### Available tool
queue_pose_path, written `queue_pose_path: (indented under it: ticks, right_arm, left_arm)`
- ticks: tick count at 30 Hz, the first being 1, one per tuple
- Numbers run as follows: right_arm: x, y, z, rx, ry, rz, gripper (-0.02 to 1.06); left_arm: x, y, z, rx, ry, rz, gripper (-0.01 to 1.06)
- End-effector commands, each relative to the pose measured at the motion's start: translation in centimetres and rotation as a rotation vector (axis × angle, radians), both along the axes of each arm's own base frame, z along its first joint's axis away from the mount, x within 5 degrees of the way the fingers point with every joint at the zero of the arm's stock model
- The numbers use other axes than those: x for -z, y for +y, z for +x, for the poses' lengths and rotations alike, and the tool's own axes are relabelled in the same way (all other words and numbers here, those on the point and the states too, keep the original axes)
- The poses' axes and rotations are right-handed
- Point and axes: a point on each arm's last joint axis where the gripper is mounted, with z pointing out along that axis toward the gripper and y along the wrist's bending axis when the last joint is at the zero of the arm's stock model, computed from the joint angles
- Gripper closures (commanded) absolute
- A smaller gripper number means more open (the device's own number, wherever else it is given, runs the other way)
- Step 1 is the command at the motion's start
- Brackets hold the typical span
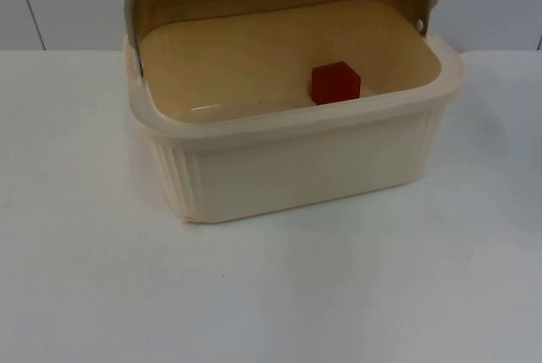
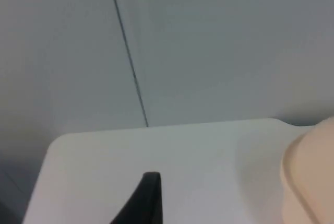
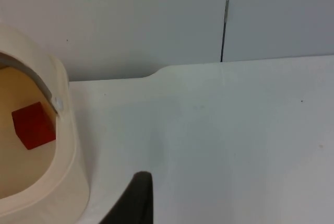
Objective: Open the box lid with the left hand, place the block into the box with the right hand, then close the box lid with the left hand.
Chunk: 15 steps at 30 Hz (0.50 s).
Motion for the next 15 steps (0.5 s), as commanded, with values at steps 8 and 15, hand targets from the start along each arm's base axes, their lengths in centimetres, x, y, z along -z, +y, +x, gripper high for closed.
queue_pose_path:
  ticks: [8, 15]
  right_arm:
    - [-0.2, -0.2, -0.1, 0.004, -0.005, -0.035, 0.00]
    - [-0.2, -0.2, -0.1, 0.004, -0.005, -0.035, 0.00]
  left_arm:
    - [-2.4, -2.7, 6.6, 0.189, 0.063, -0.092, 0.03]
    - [-2.4, -4.3, 10.4, 0.349, 0.013, 0.058, 0.03]
